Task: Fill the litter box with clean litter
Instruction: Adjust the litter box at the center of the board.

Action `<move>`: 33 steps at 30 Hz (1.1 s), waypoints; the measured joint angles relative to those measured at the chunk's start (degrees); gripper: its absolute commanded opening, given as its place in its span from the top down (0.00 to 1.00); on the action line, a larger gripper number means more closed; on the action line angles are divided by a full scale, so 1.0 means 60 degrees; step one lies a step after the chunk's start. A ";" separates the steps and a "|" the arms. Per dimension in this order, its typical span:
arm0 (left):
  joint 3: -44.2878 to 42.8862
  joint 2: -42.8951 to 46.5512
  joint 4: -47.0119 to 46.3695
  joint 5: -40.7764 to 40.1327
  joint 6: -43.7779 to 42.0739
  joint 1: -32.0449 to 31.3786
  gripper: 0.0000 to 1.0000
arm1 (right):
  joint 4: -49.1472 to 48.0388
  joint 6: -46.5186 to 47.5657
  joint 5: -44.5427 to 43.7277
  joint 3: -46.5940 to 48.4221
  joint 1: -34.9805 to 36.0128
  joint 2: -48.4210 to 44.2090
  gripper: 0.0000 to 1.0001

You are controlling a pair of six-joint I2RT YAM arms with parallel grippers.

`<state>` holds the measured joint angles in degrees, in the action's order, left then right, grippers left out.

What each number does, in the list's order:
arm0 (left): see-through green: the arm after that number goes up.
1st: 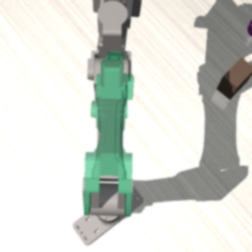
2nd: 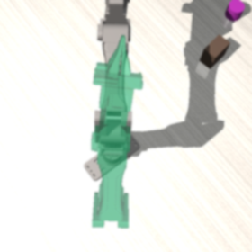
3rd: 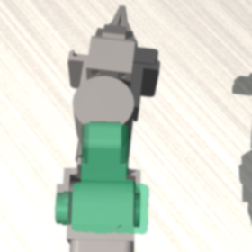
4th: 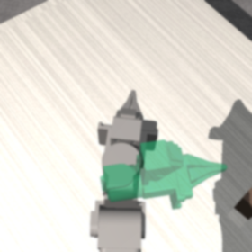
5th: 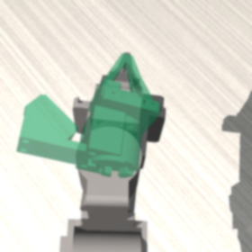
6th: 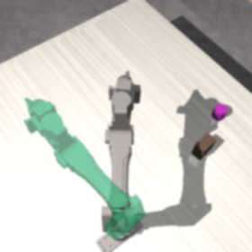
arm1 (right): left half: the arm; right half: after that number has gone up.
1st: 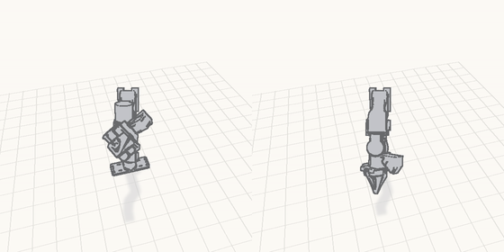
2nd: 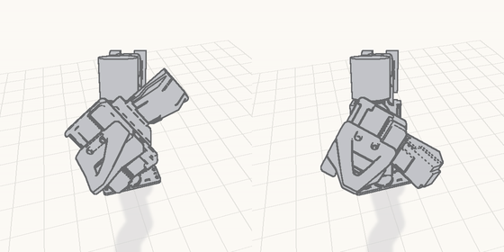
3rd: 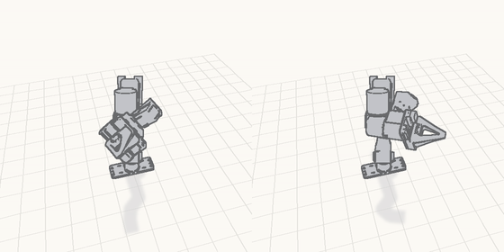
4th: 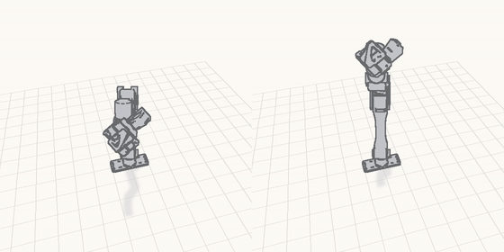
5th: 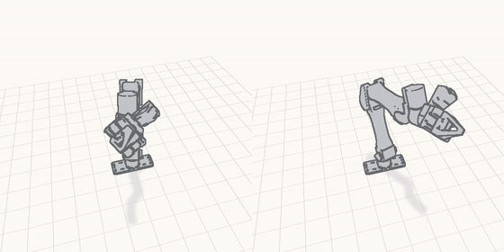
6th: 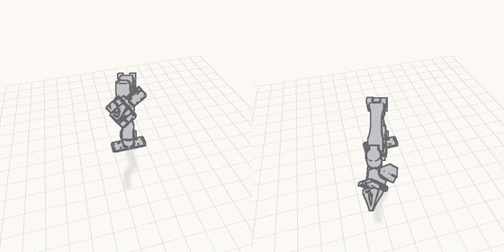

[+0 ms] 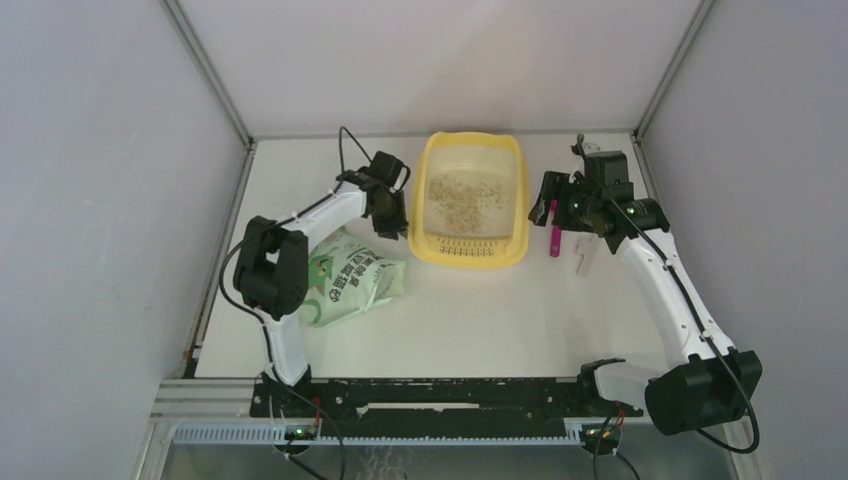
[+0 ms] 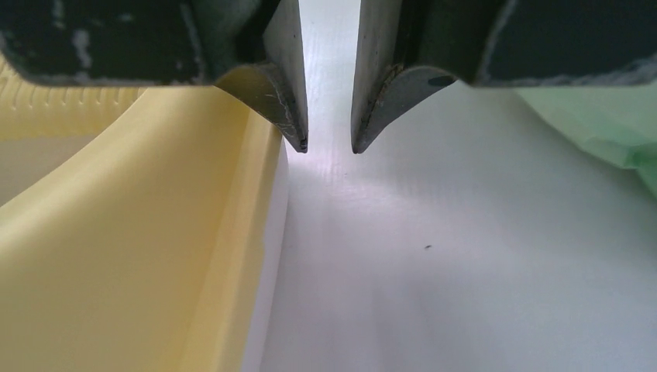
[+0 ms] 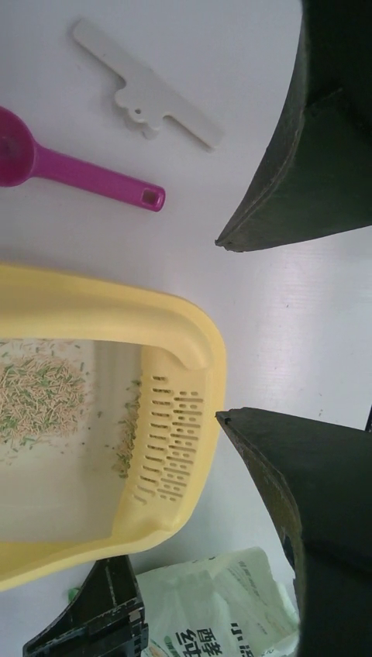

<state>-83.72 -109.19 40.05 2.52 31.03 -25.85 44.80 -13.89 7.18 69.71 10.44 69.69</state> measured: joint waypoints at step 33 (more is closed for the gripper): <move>-0.1683 -0.1177 -0.0699 0.0987 0.0055 -0.0102 0.56 | 0.0692 -0.0827 -0.3322 -0.0484 -0.1213 0.1501 0.32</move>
<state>-93.82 -116.25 35.86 8.45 31.35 -26.46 48.95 -18.85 -12.75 66.81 3.16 78.70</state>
